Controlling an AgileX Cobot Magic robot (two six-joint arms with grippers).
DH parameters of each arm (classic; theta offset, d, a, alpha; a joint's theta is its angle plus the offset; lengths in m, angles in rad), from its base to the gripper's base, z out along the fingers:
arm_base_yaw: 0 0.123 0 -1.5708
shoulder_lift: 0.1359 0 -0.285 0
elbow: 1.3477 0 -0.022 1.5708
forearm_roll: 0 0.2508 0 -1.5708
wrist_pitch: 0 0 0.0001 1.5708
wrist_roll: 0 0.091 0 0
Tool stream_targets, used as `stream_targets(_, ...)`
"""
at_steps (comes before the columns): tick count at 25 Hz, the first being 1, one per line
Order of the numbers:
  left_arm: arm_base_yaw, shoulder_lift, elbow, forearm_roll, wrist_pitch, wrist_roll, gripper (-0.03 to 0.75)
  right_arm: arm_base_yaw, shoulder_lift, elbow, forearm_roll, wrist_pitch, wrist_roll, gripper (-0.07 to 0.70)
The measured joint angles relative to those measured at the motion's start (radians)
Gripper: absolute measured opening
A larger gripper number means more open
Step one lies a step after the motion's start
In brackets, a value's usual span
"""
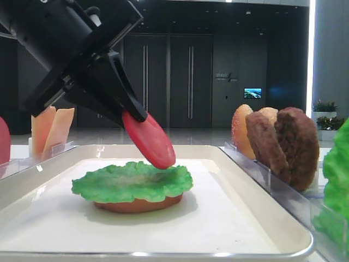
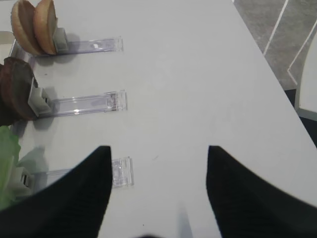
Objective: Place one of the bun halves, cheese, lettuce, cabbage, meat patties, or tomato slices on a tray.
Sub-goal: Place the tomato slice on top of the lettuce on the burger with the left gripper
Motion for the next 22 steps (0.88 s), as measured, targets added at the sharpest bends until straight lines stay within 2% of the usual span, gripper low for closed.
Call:
stream_targets(15,0.0,0.066,0.0,-0.02,0.019,0.027,0.104,0.0,0.0,0.0,0.0,0.0,0.0,0.402)
stream_targets(18,0.0,0.066,-0.001,-0.009,0.028,0.027,0.176,0.0,0.0,0.0,0.0,0.0,0.0,0.402)
stream_targets(22,0.0,0.061,-0.001,0.065,0.032,-0.05,0.363,0.0,0.0,0.0,0.0,0.0,0.0,0.402)
